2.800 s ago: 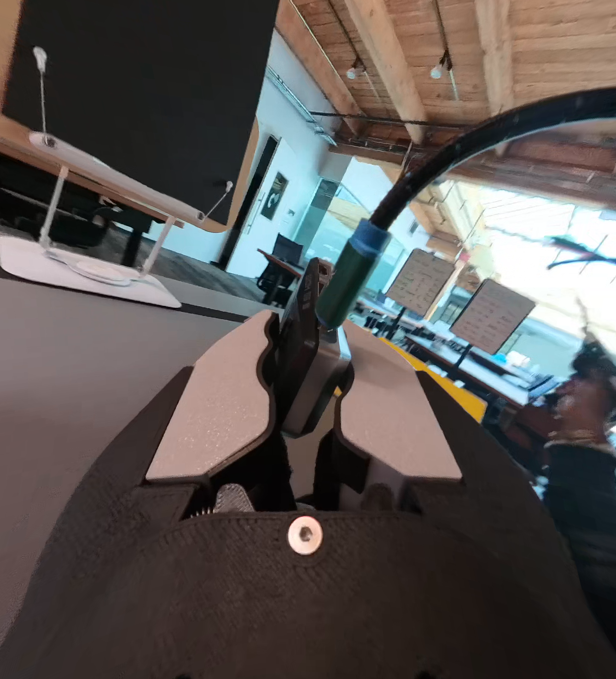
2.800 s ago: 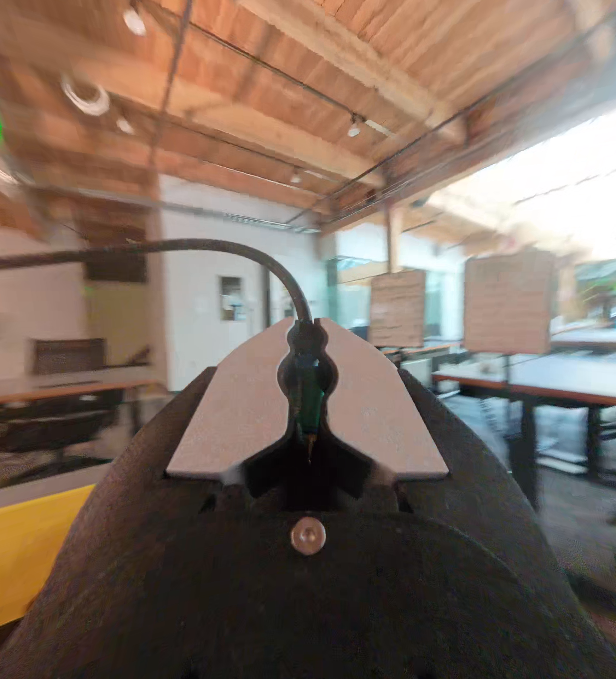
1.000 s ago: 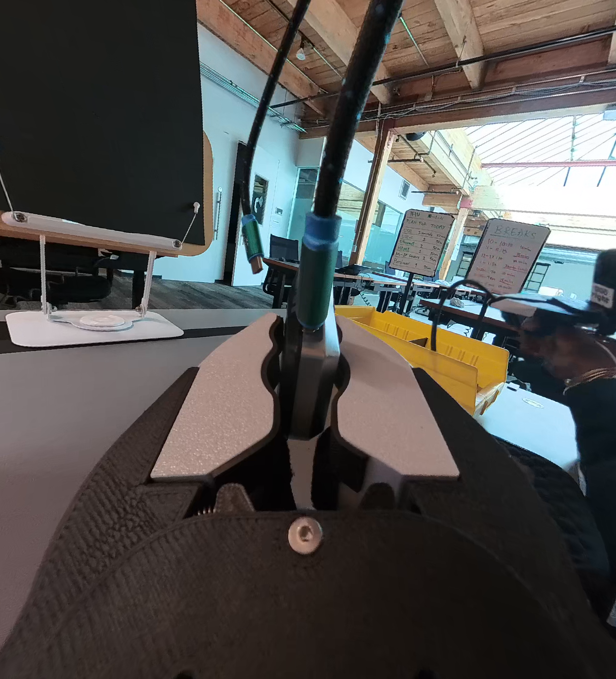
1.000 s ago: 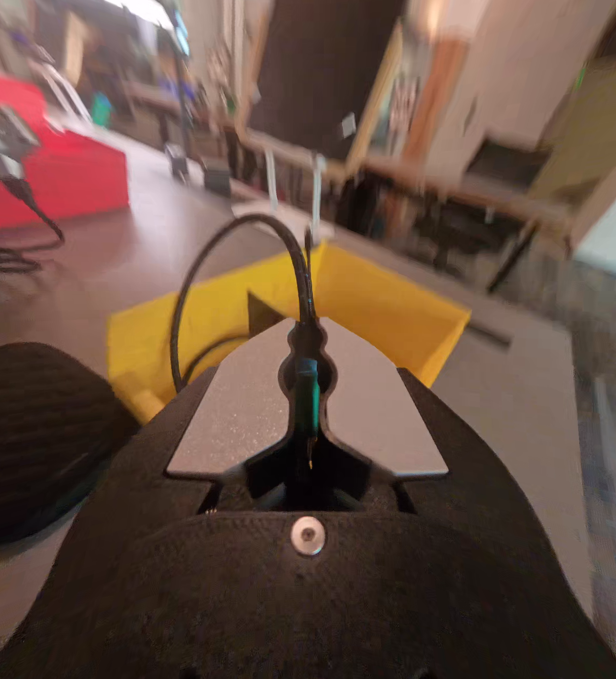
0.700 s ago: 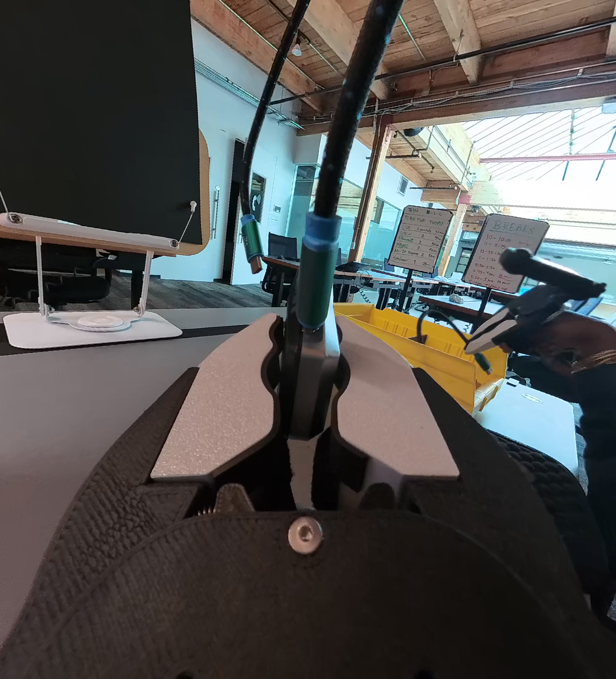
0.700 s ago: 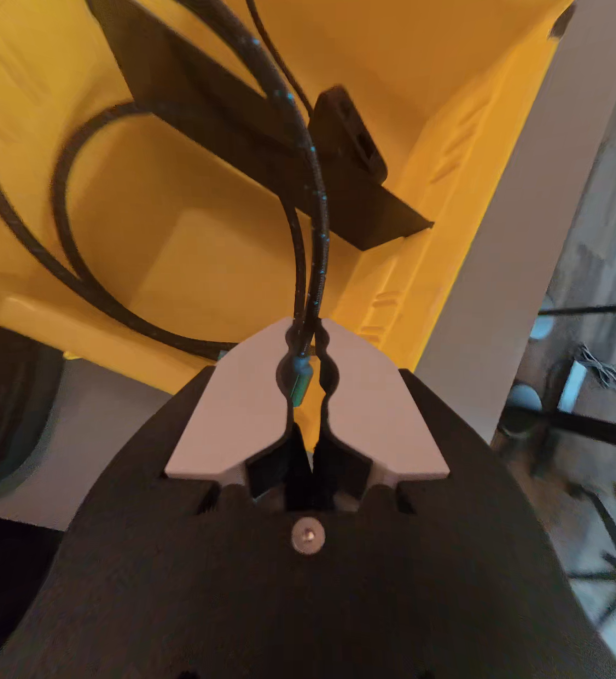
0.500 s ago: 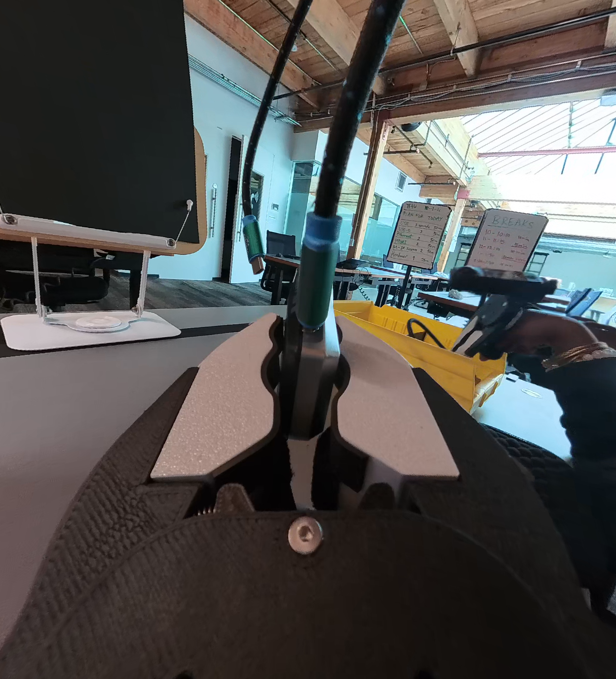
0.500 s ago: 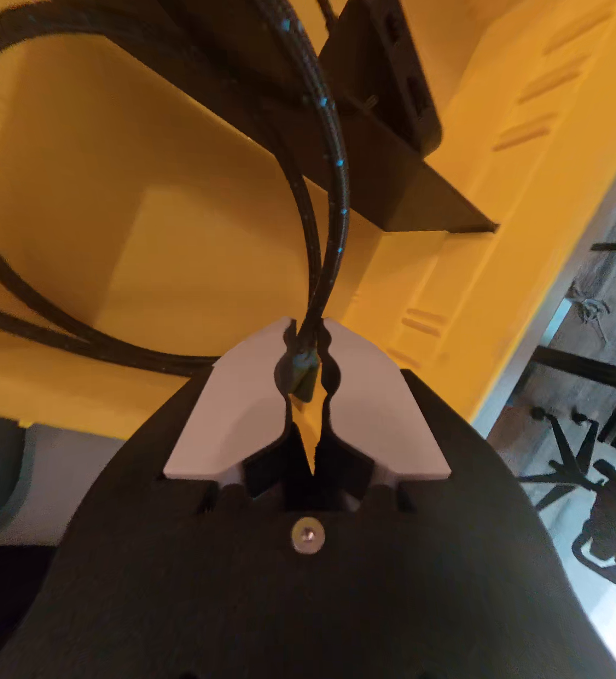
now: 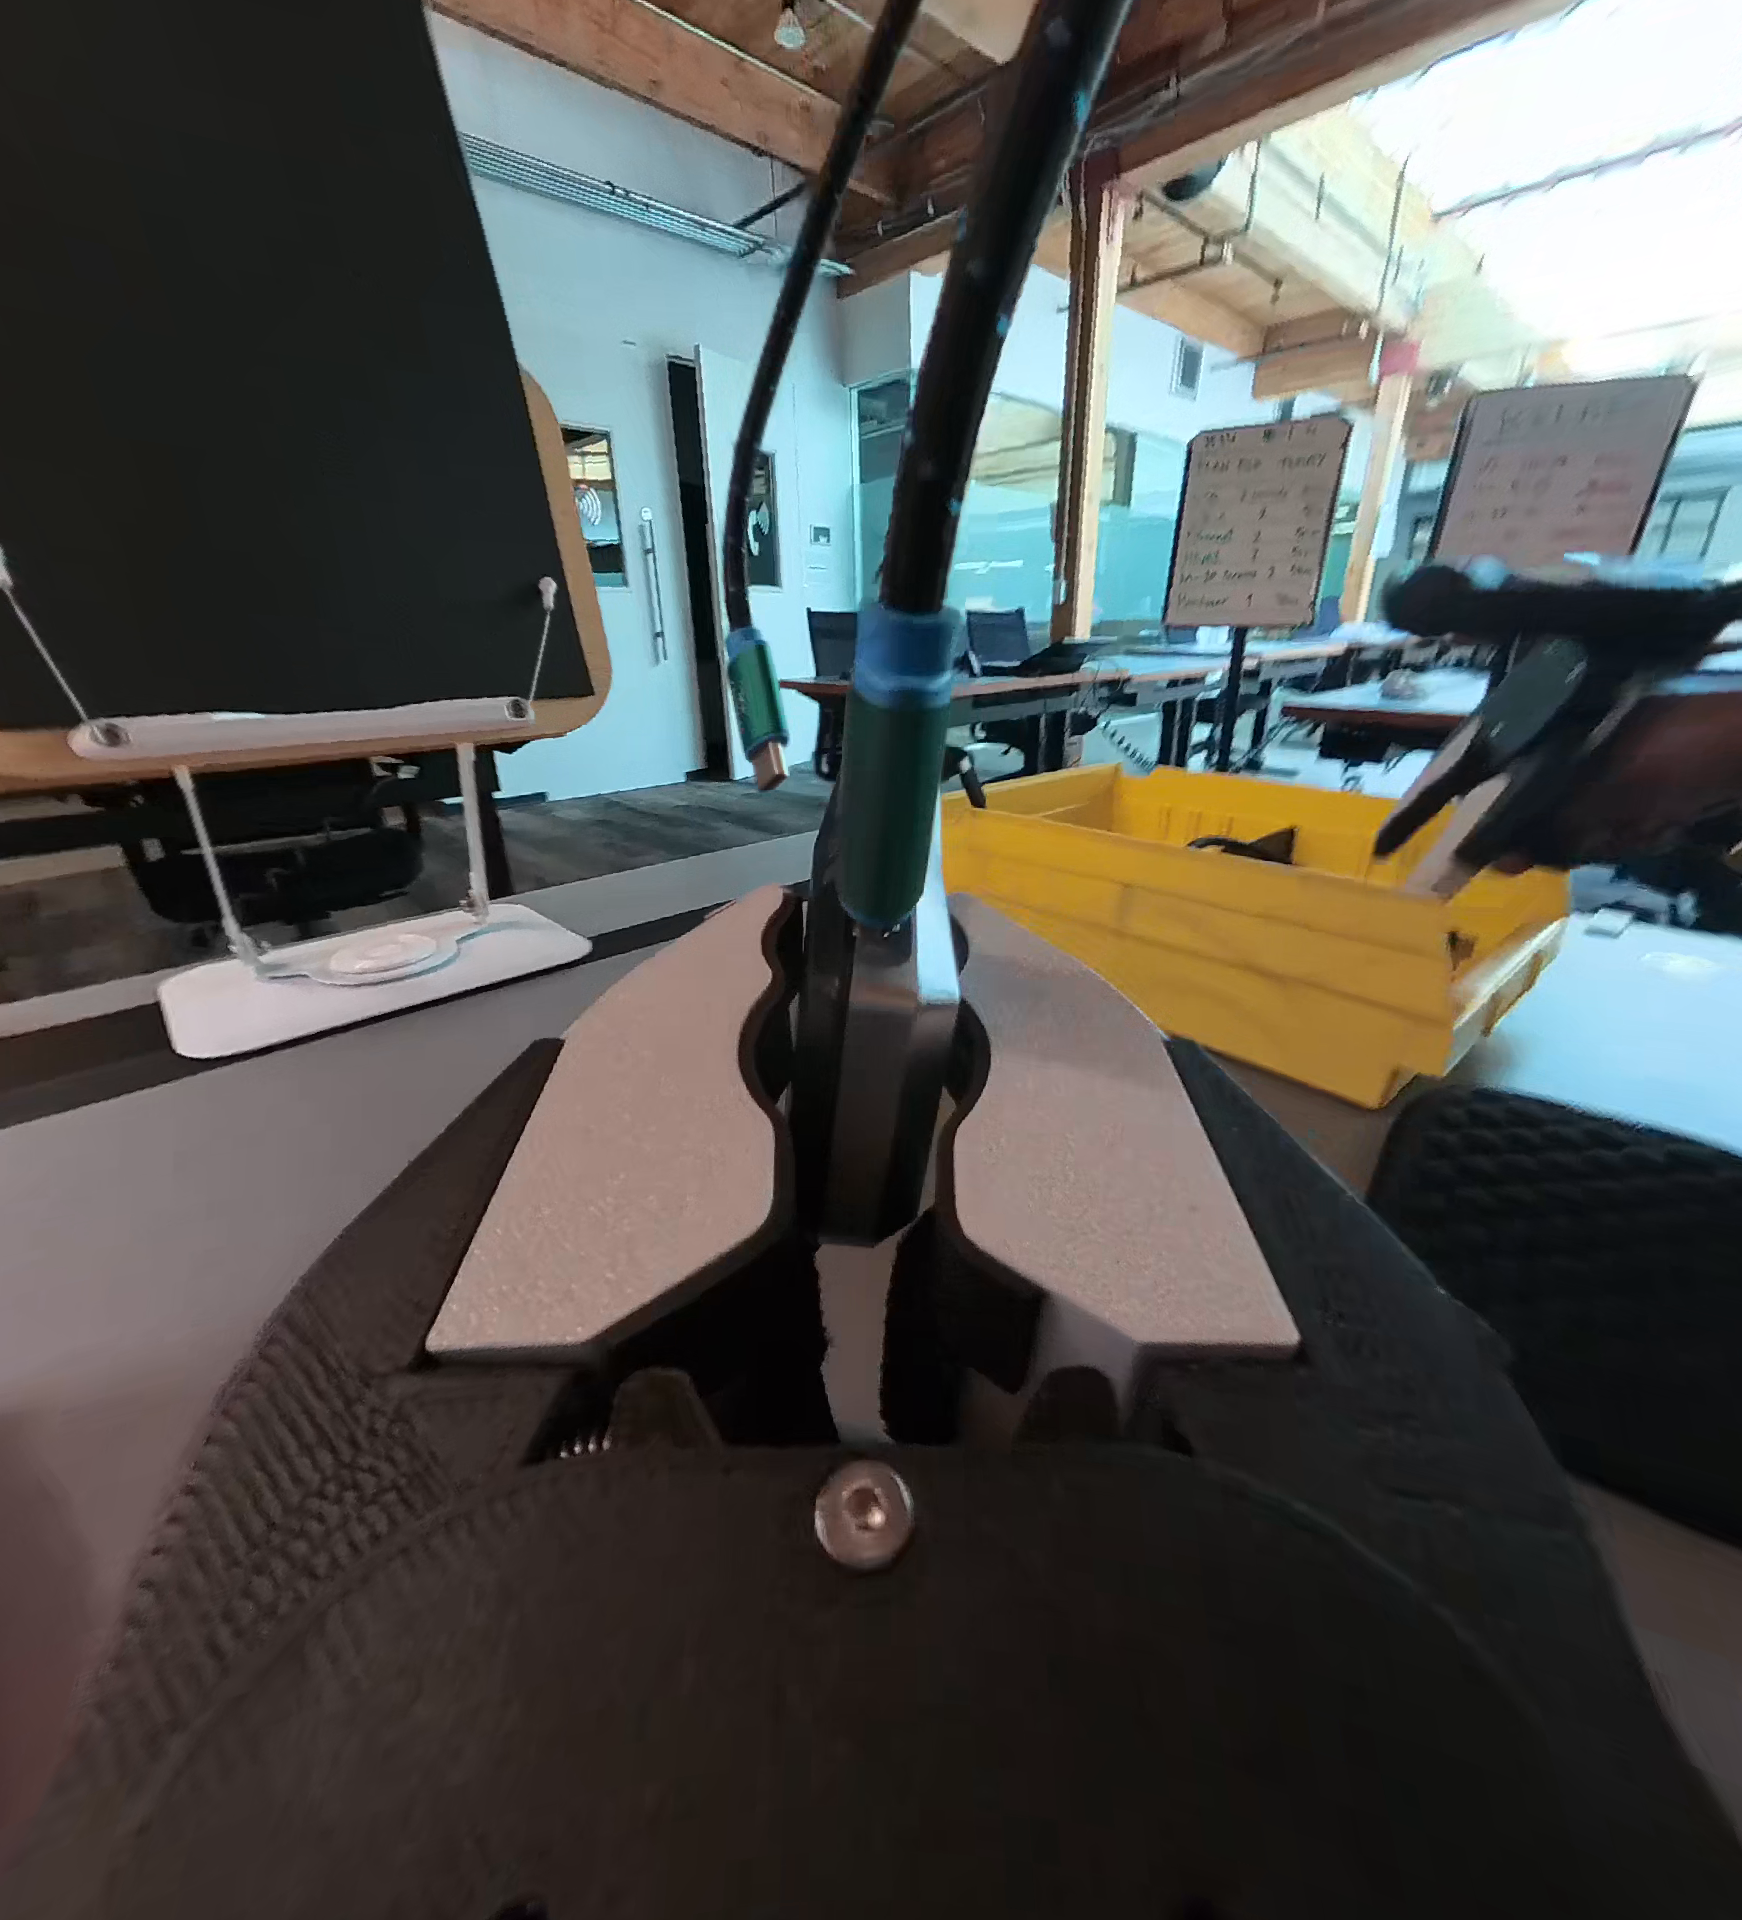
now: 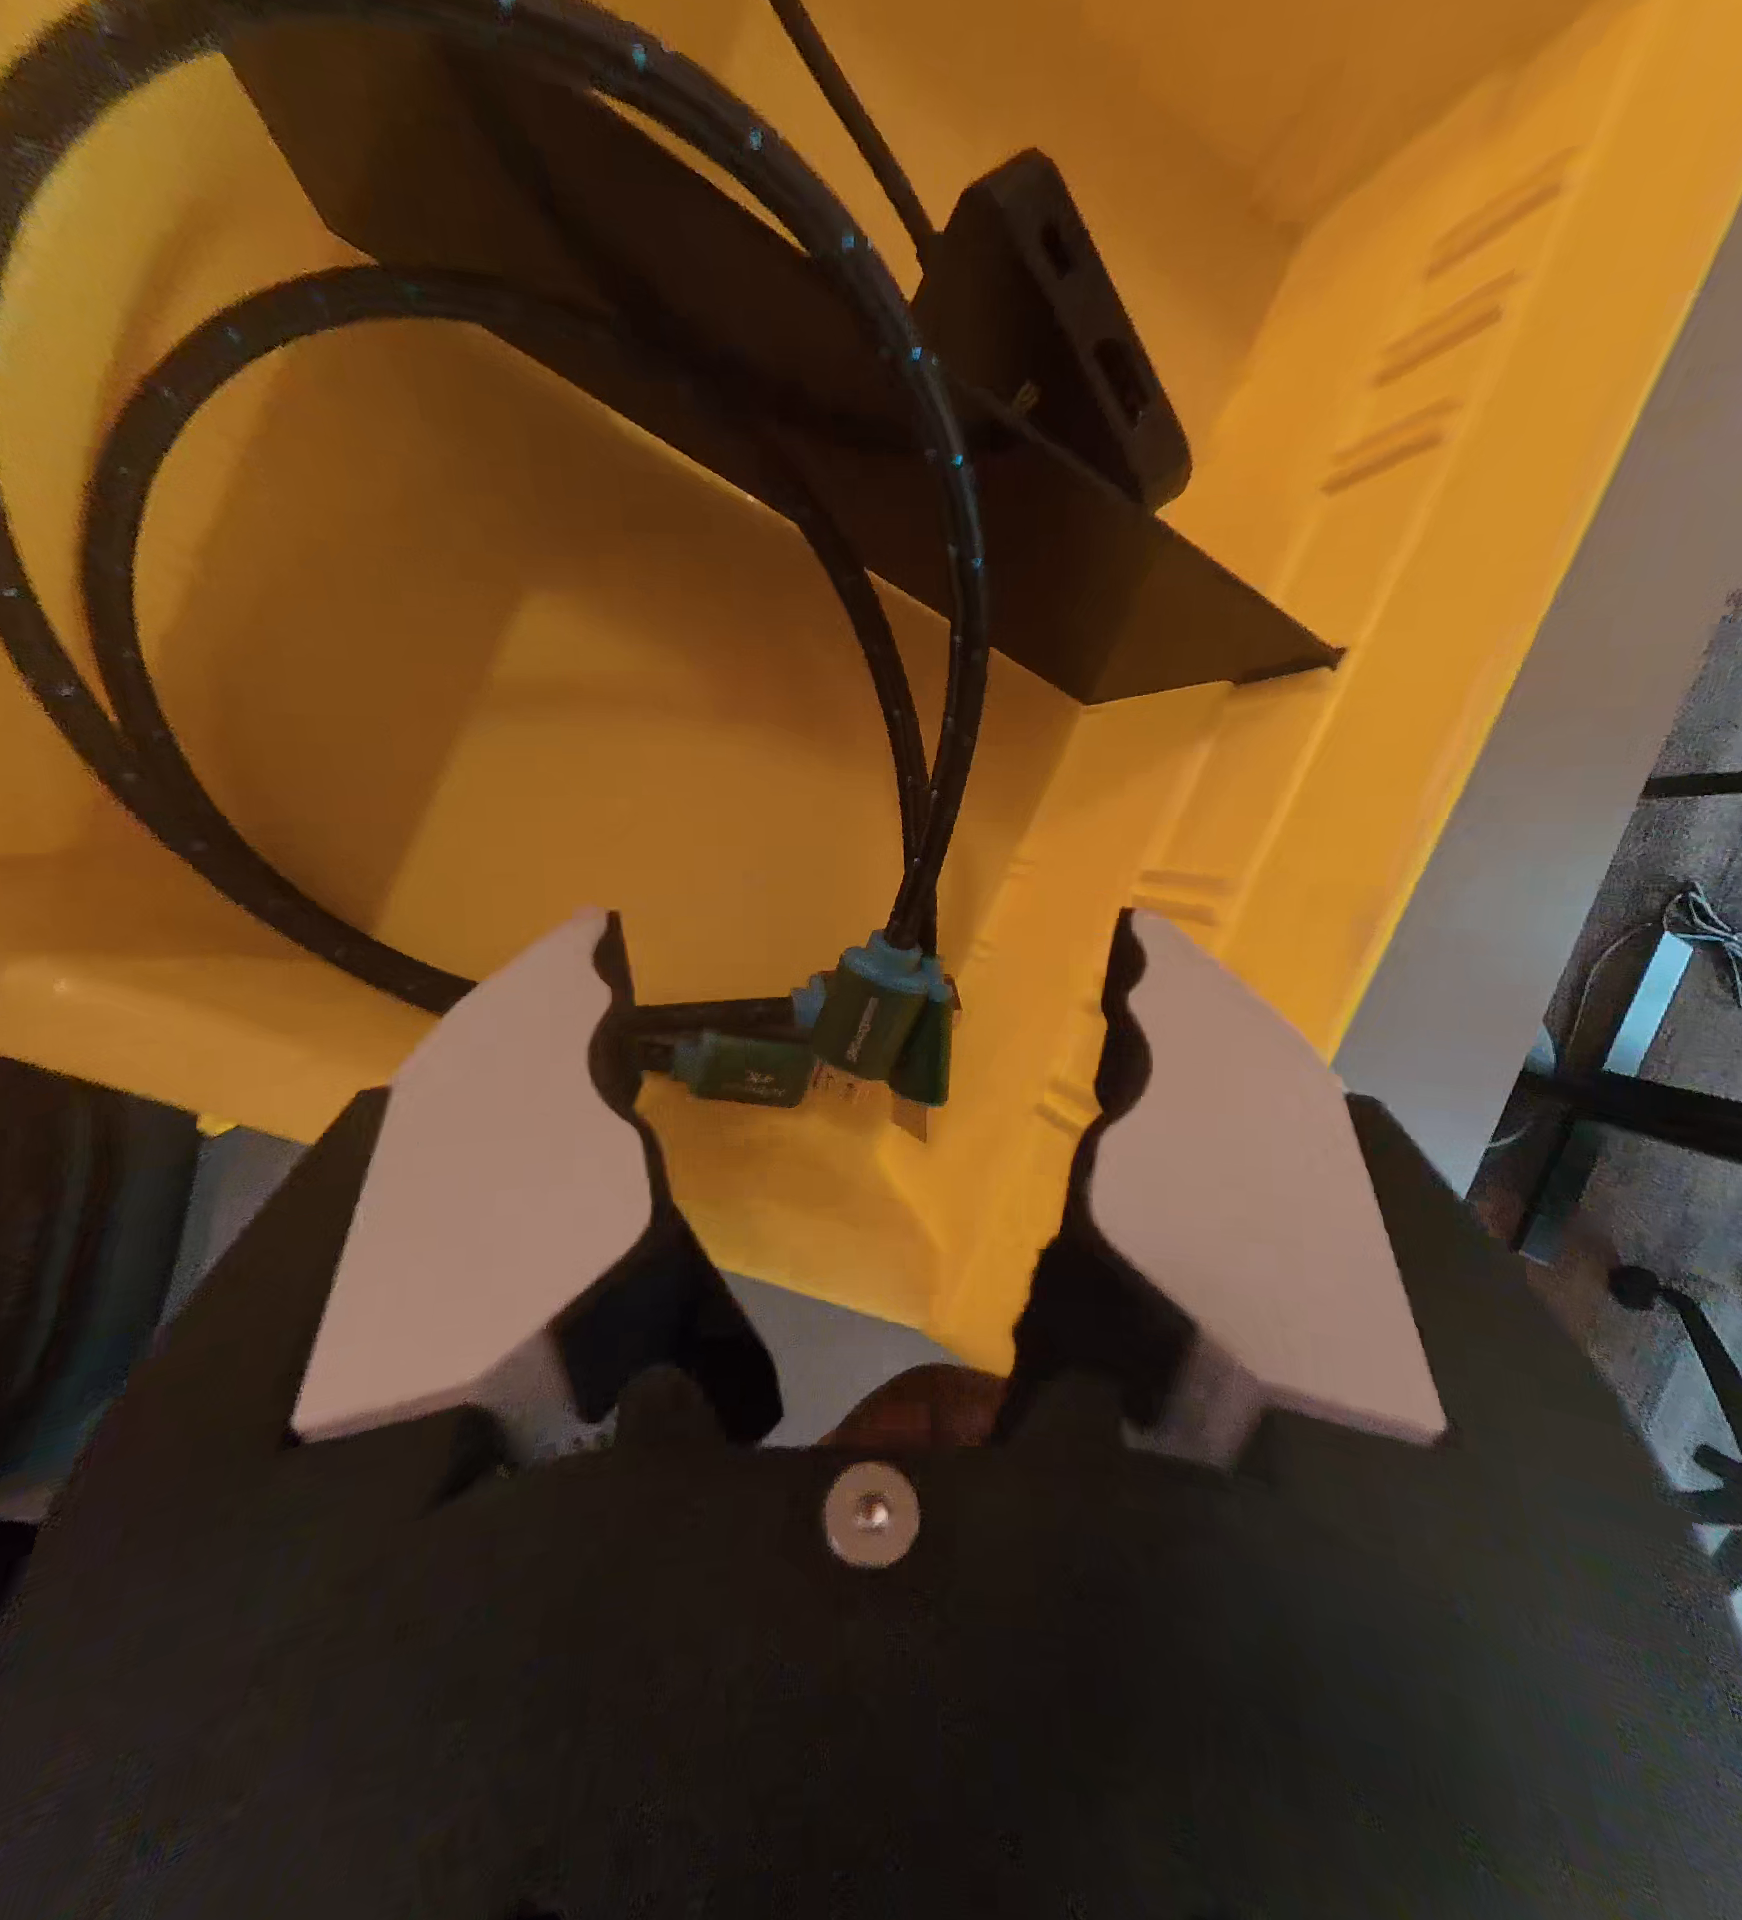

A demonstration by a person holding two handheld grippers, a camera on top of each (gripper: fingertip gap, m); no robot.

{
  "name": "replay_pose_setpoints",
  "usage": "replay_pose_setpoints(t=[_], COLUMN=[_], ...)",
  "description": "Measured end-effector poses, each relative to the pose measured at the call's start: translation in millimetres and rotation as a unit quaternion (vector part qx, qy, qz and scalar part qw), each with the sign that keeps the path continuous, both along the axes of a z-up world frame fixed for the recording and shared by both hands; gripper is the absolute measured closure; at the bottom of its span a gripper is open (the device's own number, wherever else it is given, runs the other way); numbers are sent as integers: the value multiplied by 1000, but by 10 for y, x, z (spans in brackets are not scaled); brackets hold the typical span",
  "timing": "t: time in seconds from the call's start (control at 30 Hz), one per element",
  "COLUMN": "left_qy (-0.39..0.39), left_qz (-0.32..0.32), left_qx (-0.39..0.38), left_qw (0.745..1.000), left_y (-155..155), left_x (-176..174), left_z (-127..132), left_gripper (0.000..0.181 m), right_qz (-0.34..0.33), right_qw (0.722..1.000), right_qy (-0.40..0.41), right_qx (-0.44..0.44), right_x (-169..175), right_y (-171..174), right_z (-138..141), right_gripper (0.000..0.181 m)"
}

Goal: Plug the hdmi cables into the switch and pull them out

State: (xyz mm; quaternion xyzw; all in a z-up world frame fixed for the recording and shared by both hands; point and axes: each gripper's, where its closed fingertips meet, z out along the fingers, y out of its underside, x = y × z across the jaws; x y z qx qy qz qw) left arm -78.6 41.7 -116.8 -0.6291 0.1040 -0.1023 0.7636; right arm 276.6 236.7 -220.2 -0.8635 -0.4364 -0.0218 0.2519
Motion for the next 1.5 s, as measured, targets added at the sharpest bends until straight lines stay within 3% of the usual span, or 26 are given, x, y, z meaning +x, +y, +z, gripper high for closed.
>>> replay_pose_setpoints(t=[0.03,0.17,0.27,0.47,0.73,0.87,0.97,1.17,1.3,1.5], left_qy=[9,46,76,105,108,106,105,189,234,320], left_qz=[3,19,31,52,91,109,117,169,184,236], left_qx=[-1,2,14,46,66,73,71,58,39,52], left_qw=[1000,999,997,992,988,986,985,966,954,916], left_y=[8,35,36,36,25,0,-5,80,139,94], left_x=[10,36,64,69,-54,-102,-110,-84,-34,-31], left_z=[-8,-26,-17,32,72,107,104,113,58,32], left_gripper=[158,157,158,158,158,158,158,158,158,159], right_qz=[3,34,67,137,204,249,268,314,378,476], right_qw=[1000,992,969,895,809,736,710,709,715,709], right_qy=[8,101,193,346,465,573,611,593,565,520], right_qx=[8,71,136,247,296,261,225,216,166,36], right_x=[-1,-183,-364,-610,-860,-1038,-1184,-1610,-2081,-2632], right_y=[-12,-26,-64,-324,-690,-997,-1153,-1368,-1623,-2128], right_z=[45,405,805,1558,2100,2344,2390,2327,2073,1548], right_gripper=[90,83,82,87,96,99,99,108,119,138])
